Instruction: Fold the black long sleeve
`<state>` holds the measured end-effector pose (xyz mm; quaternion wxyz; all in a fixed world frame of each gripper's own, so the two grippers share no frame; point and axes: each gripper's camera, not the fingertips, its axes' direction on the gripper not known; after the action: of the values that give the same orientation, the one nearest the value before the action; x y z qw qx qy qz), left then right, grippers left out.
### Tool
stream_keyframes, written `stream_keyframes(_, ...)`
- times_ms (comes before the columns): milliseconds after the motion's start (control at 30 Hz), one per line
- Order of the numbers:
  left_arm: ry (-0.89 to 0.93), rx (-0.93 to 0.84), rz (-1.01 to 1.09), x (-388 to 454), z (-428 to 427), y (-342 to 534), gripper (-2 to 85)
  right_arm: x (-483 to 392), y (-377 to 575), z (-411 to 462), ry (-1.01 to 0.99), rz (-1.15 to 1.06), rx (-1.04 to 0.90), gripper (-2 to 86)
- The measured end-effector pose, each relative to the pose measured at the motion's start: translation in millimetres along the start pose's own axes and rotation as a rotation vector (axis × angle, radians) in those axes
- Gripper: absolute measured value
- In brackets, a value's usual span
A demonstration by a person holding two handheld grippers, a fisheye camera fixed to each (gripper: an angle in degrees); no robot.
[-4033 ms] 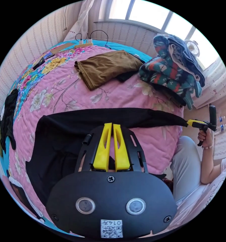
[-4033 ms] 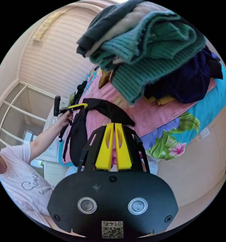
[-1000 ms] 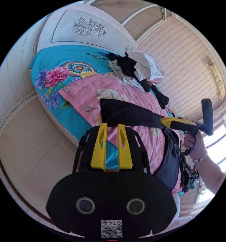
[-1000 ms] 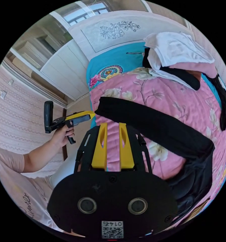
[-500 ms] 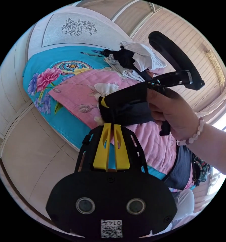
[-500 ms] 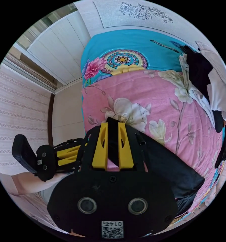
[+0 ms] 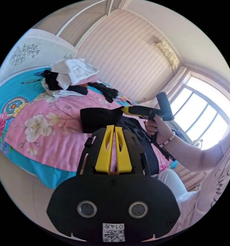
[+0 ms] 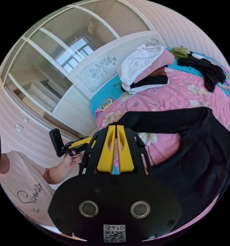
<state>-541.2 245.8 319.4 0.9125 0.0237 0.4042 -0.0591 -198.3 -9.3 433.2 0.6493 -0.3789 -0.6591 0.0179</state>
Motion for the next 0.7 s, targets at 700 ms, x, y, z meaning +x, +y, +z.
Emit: stream_keyframes(700,0.336,-0.408,0.46,271.9,176.4,51.3,-1.0,55.2,275.9,-270.2,0.18,0.419,0.397,-0.1)
